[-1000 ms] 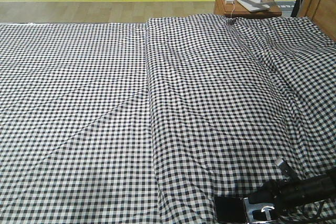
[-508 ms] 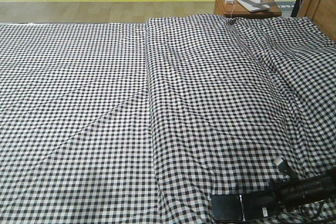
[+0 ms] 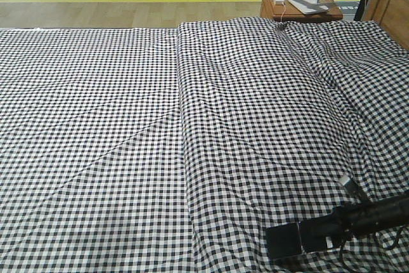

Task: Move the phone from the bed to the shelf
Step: 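Close the right gripper on the phone and lift it, then raise the held phone above the bed with the right gripper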

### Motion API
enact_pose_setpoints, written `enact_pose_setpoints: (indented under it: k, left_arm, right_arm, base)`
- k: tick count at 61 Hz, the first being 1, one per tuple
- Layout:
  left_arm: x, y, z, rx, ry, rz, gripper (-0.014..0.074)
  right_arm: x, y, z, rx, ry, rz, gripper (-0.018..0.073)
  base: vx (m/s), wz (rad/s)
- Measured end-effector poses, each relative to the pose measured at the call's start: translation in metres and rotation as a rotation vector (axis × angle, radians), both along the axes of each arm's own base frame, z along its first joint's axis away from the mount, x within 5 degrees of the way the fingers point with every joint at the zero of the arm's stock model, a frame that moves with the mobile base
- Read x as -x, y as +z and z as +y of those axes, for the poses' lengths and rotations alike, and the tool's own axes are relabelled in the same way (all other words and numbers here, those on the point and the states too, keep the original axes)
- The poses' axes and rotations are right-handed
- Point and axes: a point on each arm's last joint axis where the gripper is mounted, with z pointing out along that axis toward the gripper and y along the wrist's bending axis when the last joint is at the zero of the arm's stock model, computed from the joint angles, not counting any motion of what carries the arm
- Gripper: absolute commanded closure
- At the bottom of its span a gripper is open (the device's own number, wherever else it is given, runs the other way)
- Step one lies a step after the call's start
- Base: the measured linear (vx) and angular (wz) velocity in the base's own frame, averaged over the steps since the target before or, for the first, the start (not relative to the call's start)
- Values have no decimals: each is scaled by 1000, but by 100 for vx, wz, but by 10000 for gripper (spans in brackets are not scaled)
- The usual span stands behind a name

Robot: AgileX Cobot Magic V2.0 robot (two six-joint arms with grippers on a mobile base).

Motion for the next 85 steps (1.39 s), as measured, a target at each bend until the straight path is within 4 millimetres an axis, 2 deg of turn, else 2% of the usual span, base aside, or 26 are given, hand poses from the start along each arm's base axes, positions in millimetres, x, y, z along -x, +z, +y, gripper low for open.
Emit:
enact_pose_setpoints:
  k: [10,24,37,49,57,71,85]
  left_arm:
    - [0,0,0,0,0,0,595]
    - [0,0,0,0,0,0,595]
    - [0,0,0,0,0,0,595]
    - [0,0,0,0,0,0,595]
    - [0,0,0,0,0,0,595]
    - [0,0,0,0,0,0,595]
    - [0,0,0,0,0,0,595]
  right_arm:
    - [-9,36,-2,49,25,-39,564]
    - [-1,92,3,59,18,-124,563]
    - [6,163,18,95,4,-252,563]
    - [8,243,59,142,112,-467,563]
    - [17,287,88,150,197,-596,562]
    - [44,343,133,149,308,-747,562]
    - [83,388,178,91,430,-876,562]
  base:
    - [0,0]
    - [0,0]
    - [0,0]
    - [0,0]
    - [0,0]
    - [0,0]
    - [0,0]
